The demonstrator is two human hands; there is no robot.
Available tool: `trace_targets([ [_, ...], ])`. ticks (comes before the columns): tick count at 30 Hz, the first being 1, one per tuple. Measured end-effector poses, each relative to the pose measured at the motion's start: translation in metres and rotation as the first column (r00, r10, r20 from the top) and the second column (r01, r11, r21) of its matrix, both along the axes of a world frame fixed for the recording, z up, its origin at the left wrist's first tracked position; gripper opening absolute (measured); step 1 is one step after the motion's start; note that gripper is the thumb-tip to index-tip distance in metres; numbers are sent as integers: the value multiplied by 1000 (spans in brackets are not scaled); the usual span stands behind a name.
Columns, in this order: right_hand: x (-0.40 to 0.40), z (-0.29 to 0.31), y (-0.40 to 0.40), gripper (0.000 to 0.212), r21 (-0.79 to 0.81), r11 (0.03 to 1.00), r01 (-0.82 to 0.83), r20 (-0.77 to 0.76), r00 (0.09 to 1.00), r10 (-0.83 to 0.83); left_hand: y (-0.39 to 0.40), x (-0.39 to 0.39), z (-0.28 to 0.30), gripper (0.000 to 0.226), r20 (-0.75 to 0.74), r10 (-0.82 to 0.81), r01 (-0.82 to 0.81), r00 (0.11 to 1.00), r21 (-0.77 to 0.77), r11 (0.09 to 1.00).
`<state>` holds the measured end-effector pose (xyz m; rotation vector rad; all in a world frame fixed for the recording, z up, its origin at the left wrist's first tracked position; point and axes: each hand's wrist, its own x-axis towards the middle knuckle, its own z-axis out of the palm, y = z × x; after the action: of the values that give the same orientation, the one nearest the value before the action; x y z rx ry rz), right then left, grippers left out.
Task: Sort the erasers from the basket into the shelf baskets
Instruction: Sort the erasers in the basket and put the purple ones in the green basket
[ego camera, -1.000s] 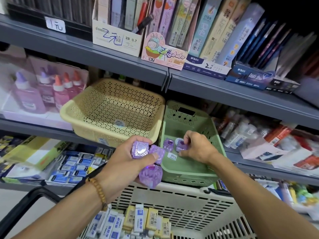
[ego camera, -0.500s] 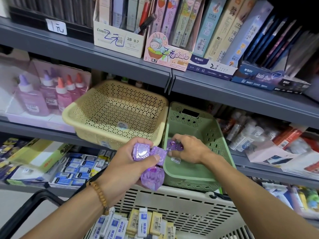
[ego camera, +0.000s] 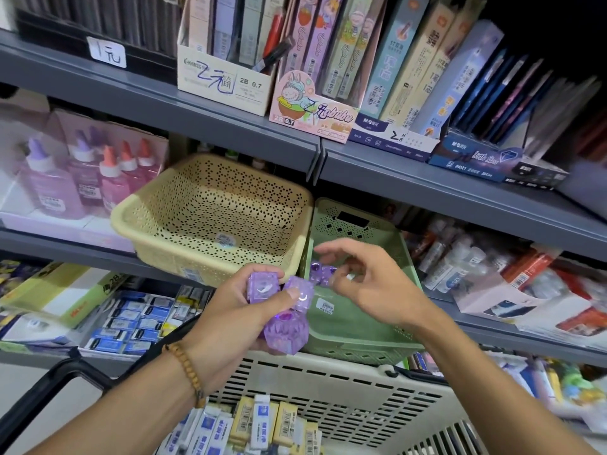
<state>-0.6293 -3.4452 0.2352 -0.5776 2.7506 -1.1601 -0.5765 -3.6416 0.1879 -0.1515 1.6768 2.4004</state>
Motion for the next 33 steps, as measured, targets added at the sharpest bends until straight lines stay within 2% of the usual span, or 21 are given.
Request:
trace_targets([
  [1,14,6,-5,50,-26,995,-92,23,995,93,0,0,1,22,-7,-17,17,1000,5,1000],
  [3,33,11,-14,53,25,971,-239,40,970,238,-1,1,3,30,-28,-69,69,997,8,998],
  [5,37,10,-18,44,77,964,-254,51,967,251,1,2,4,33,-43,-121,121,992,-3,993],
  [7,31,9,-14,34,104,982,-159,40,987,156,3,3,2,25,-40,-132,132,990,-5,991],
  [9,17,5,3,33,186,982,22,-36,999,-16,5,2,0,18,-30,-95,95,995,-1,995],
  [12,-7,-9,30,37,416,858,301,-179,952,-248,6,-2,-3,17,-30,-23,23,999,14,1000],
  [14,-19,-23,39,37,493,793,359,-173,933,-315,5,-5,-3,18,-28,7,-7,1000,31,999],
  [18,-39,-45,41,33,590,743,317,-105,942,-319,4,-8,-1,28,-23,51,-50,998,67,997],
  [21,-51,-50,39,33,549,782,295,-54,946,-319,5,-6,-2,22,-29,59,-58,998,59,997],
  [24,-56,-50,39,51,542,802,251,10,952,-305,7,-6,-3,16,-30,89,-88,996,43,995],
  [26,-50,-47,39,56,552,788,274,-12,947,-321,9,-5,-3,18,-23,116,-115,993,48,992],
  [27,-44,-44,38,51,523,796,306,-58,944,-325,10,-4,-2,18,-23,124,-122,992,51,991],
  [29,-26,-34,30,28,344,872,349,-153,937,-314,11,-2,-2,20,-27,134,-133,991,50,990],
  [31,-1,-21,15,4,66,960,272,-116,958,-264,12,0,-1,22,-21,158,-157,987,52,986],
  [33,26,-10,-3,12,-114,984,138,-27,989,-142,14,1,2,24,-15,191,-190,981,65,980],
])
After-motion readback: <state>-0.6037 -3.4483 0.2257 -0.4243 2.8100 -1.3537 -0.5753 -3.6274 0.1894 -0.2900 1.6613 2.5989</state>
